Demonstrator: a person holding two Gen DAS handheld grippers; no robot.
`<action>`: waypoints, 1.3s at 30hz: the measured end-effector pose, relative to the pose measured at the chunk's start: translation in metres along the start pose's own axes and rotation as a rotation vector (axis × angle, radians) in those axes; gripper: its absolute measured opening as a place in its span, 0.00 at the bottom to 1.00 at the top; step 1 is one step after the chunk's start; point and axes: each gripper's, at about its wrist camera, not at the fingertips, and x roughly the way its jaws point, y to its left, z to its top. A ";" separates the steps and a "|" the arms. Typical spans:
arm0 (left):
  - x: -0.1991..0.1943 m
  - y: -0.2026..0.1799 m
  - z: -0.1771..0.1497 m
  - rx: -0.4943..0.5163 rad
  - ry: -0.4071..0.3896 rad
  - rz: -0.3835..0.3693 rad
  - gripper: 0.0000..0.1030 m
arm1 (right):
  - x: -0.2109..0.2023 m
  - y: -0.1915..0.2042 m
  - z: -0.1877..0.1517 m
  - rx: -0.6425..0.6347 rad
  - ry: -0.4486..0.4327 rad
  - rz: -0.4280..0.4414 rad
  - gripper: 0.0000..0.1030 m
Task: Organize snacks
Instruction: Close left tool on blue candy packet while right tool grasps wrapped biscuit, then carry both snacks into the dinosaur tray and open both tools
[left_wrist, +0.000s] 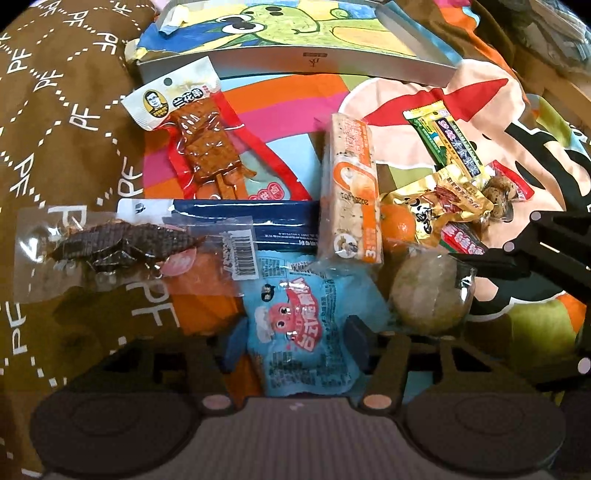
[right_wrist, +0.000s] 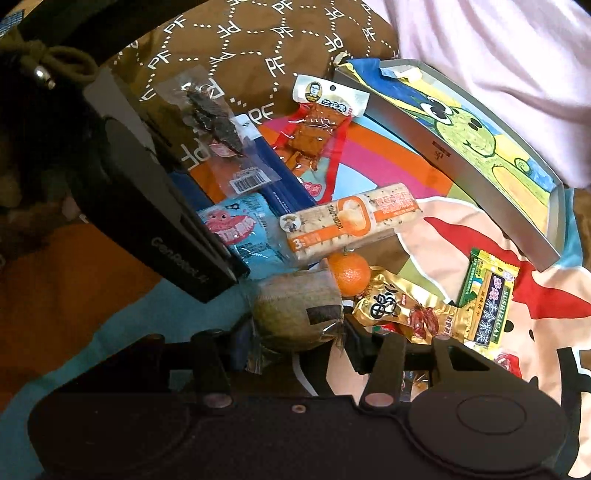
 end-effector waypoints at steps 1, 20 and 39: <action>-0.001 -0.001 -0.001 -0.004 -0.002 0.004 0.57 | 0.000 0.001 0.000 -0.005 -0.003 -0.001 0.51; -0.042 -0.003 -0.039 -0.229 -0.076 -0.001 0.53 | -0.024 0.025 -0.006 -0.147 -0.123 -0.110 0.51; -0.083 0.008 0.016 -0.281 -0.391 0.075 0.54 | -0.034 -0.036 0.015 0.074 -0.348 -0.328 0.51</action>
